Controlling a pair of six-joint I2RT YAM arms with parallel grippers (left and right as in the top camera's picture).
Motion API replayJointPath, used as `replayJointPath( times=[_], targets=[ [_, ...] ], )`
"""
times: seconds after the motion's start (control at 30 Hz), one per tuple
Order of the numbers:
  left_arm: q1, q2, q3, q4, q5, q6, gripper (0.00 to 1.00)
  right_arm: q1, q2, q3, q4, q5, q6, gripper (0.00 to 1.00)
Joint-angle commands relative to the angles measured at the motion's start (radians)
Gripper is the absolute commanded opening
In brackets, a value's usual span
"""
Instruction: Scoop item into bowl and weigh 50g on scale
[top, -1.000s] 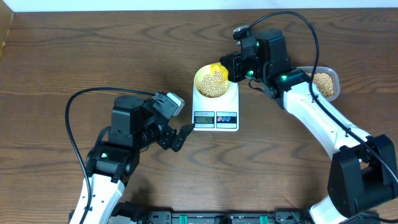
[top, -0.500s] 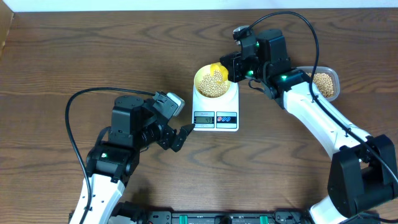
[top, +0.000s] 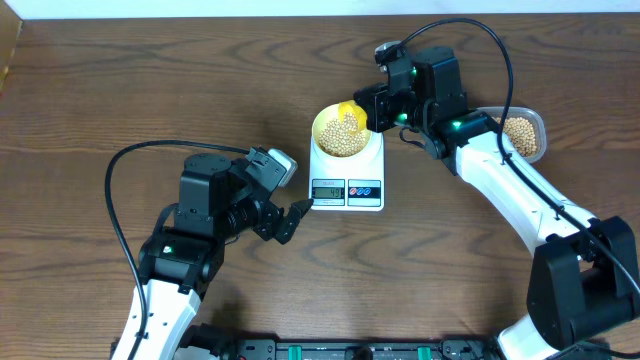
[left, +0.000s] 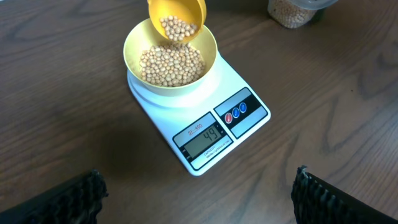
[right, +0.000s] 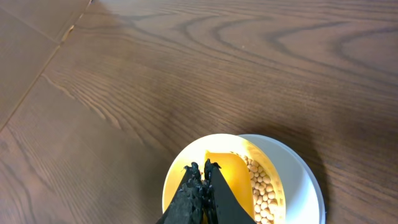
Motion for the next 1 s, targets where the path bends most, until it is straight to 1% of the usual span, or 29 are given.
replayJointPath(
  times=[0.0, 0.13, 0.27, 0.4, 0.47, 0.97],
  targets=[
    [0.005, 0.002, -0.009, 0.002, -0.006, -0.013, 0.98, 0.002, 0.004, -0.004, 0.002, 0.005, 0.008, 0.01],
    [0.005, 0.002, -0.009, 0.002, -0.006, -0.013, 0.98, 0.003, 0.004, -0.004, -0.034, -0.056, 0.008, 0.01],
    [0.005, 0.002, -0.009, 0.002, -0.006, -0.013, 0.98, -0.006, 0.004, -0.004, -0.04, -0.007, 0.005, 0.01],
    [0.005, 0.002, -0.009, 0.002, -0.006, -0.013, 0.98, -0.005, 0.004, -0.004, -0.02, -0.064, -0.004, 0.01],
    [0.005, 0.002, -0.009, 0.002, -0.006, -0.013, 0.98, -0.005, 0.004, -0.004, -0.035, -0.042, -0.026, 0.01],
    [0.005, 0.002, -0.009, 0.002, -0.006, -0.013, 0.98, -0.006, 0.004, -0.004, -0.02, -0.033, -0.026, 0.01]
  ],
)
